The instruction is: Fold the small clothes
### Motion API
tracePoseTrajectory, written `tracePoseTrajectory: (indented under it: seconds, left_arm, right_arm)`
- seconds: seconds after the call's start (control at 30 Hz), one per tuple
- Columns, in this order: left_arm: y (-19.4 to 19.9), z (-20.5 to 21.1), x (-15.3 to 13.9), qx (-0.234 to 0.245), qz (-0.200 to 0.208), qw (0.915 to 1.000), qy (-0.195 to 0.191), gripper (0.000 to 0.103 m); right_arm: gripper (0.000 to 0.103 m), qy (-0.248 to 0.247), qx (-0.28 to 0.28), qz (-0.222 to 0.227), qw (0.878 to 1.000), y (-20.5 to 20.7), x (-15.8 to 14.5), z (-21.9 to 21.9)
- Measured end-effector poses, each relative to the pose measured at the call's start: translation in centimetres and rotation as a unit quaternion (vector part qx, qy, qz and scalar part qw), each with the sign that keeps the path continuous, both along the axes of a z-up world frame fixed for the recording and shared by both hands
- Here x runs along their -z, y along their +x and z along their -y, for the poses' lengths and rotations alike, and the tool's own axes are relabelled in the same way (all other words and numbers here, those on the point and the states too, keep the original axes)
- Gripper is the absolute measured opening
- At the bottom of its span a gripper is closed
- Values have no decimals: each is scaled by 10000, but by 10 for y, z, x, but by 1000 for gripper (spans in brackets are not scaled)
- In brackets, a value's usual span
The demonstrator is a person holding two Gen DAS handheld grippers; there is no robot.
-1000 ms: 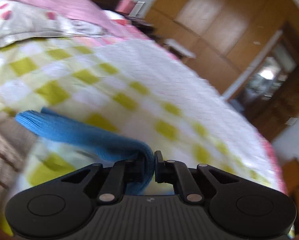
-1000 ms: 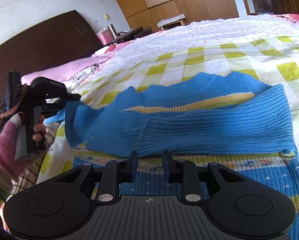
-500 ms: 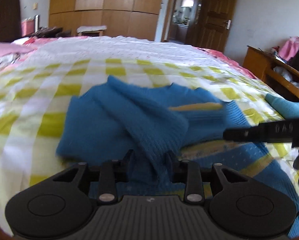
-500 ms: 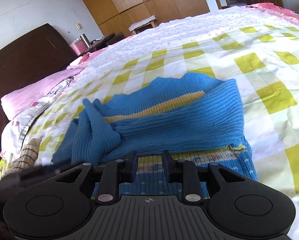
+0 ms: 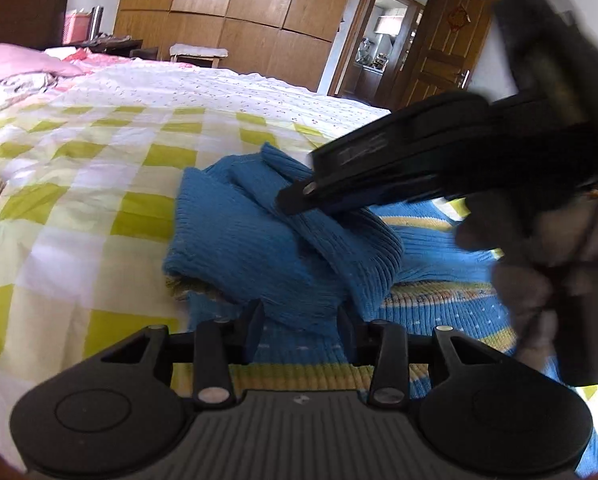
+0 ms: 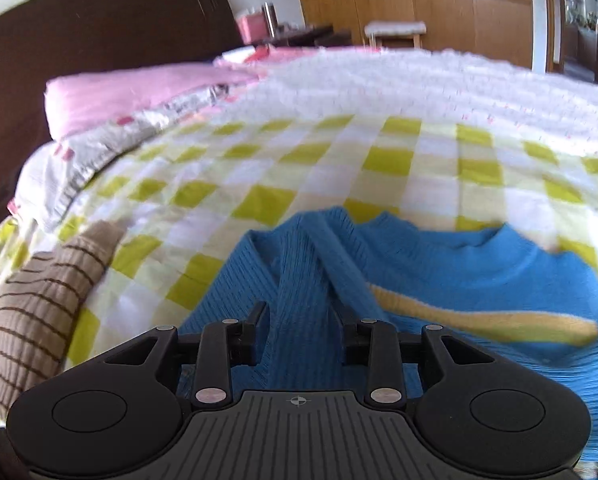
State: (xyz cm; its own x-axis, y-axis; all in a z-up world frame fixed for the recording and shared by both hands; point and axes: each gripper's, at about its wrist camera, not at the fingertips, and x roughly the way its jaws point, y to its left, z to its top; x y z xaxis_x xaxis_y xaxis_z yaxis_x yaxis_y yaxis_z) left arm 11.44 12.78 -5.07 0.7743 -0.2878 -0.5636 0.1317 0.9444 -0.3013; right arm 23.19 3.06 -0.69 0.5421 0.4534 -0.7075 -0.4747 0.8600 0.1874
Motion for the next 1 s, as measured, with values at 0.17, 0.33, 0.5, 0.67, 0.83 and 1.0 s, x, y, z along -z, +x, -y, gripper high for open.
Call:
tracePoseTrajectory:
  seconds: [0.17,0.33,0.5,0.67,0.83,1.0]
  left_arm:
    - [-2,-6,-2,17,33,9999,-102,45]
    - [-4,-6,-3,73,42,9999,-150,46]
    - [-8,-7,-7,132,159,9995,-221,46]
    - [-14,-12,-11,182,380,9983,-412,46]
    - [-14,-15,-8,115,354,9983,-448,50]
    - [-15,-13,-5,87,255,9980,-570,50]
  right_arm:
    - [41,-578,268,11,9980,17,14,-16]
    - [27,-592,324,-123,9976,29,13,-16]
    - [9,-369,373,-154,9985,32,-4,-15]
    - [5,729,266,142,9969,35,-63,-14]
    - [5,1875,137,733,9794,22,-126,6]
    - [15,673,-69,576,9960,11,-98,-4]
